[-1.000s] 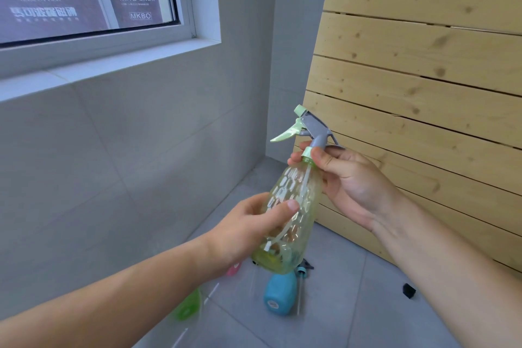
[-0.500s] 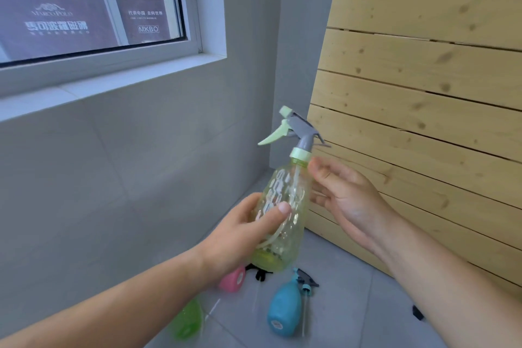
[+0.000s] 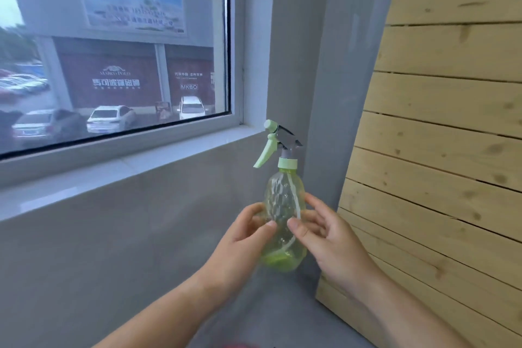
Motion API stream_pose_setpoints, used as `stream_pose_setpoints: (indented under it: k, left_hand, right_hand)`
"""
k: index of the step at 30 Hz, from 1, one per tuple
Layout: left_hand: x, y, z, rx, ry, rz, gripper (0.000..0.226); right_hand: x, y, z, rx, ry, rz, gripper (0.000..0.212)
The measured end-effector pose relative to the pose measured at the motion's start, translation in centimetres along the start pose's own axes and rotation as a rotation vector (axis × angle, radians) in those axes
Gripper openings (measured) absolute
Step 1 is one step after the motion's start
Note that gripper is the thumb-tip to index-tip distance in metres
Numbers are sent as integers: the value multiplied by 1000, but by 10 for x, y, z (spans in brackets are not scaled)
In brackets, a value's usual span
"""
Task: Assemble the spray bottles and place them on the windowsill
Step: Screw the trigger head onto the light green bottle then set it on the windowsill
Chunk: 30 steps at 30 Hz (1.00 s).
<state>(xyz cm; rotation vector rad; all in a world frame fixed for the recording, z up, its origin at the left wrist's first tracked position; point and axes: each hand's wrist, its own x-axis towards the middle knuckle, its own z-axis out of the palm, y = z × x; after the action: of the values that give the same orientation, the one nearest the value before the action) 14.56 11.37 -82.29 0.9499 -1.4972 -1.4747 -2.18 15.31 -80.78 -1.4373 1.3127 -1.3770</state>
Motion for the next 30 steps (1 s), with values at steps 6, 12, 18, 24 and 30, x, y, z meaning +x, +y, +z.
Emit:
stream_pose_setpoints:
  k: [6,12,18,24,30]
  left_hand:
    - [67,60,-52,183,103,129,30]
    - [140,108,-94,304,185,107,44]
    - [208,113,-128,266,267,87,68]
    - [254,102,-144,296,306,73,60]
    - [275,93,-146,337,369,117,59]
  right_hand:
    - [96,-32,23,-98,23,-66,37]
    - [199,-54,42,-157,79,-99,58]
    - [271,-48,62,-257,137,-135,57]
    - [307,-39,68,-294,154,-170,54]
    - [324,-29,74,-324,184,-179,52]
